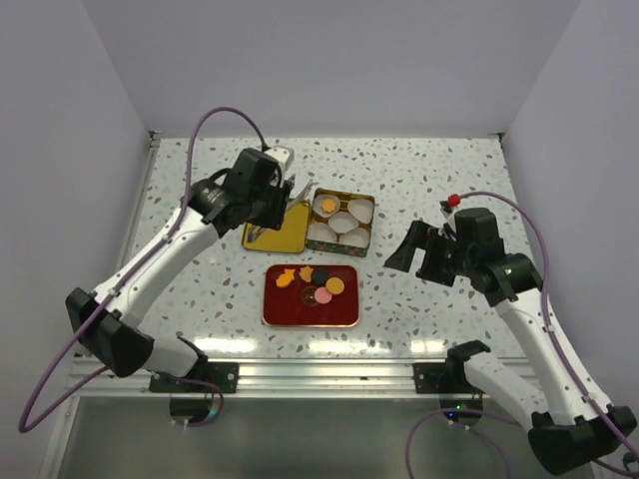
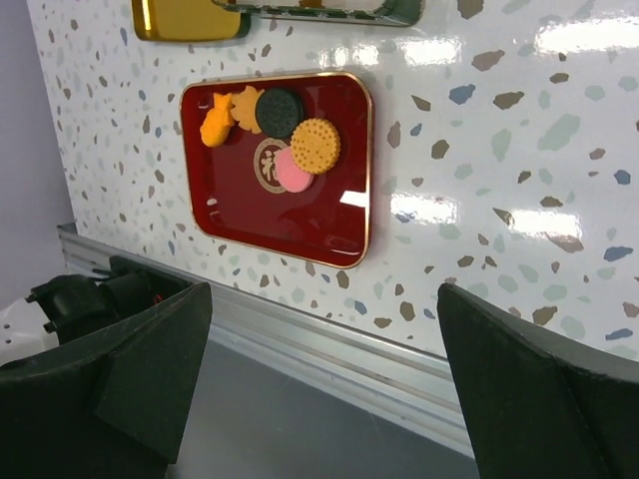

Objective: Pack the cookies

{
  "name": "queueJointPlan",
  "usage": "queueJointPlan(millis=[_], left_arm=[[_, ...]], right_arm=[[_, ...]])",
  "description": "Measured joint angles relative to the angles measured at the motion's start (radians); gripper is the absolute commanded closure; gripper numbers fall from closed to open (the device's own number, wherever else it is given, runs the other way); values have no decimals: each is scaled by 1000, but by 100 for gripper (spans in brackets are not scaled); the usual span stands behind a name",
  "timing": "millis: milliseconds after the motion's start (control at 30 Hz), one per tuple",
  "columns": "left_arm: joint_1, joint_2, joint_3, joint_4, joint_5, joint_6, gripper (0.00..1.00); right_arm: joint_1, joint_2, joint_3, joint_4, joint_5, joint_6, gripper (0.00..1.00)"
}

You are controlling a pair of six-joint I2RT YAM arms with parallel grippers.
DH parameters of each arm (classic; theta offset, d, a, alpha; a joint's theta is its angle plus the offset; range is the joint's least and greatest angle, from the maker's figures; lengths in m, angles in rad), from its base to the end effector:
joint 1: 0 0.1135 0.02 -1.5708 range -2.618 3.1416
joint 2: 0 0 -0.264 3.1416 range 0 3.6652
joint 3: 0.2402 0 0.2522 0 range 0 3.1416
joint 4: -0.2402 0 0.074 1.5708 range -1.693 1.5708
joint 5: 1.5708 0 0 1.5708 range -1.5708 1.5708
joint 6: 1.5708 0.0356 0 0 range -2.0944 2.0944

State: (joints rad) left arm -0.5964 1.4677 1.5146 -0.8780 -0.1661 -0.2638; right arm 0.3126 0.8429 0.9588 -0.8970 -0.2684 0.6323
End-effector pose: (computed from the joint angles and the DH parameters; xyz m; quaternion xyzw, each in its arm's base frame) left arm 0.2583 -0.1683 0.3669 0.1242 0.9213 -0.0799 0.3597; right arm 0.1471 0.0575 0.3223 0.0948 0.9113 0.2835 0.2833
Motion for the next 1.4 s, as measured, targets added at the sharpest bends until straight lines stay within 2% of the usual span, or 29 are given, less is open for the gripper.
queueJointPlan(millis=[333,567,1000,1400], left_arm=[[-15,-296,-344,-103,87,-50,51],[-90,-436,-516,-148,137,-140,52],[-107,-488,-580,-167,145,-209,52],[-121,-443,-597,-186,126,-216,52]], right_arm=[[0,128,-25,139,-86,15,1],[1,151,-22,144,-93,5,1],[1,18,-58,101,-93,3,1],[1,7,-73,81,-89,3,1]])
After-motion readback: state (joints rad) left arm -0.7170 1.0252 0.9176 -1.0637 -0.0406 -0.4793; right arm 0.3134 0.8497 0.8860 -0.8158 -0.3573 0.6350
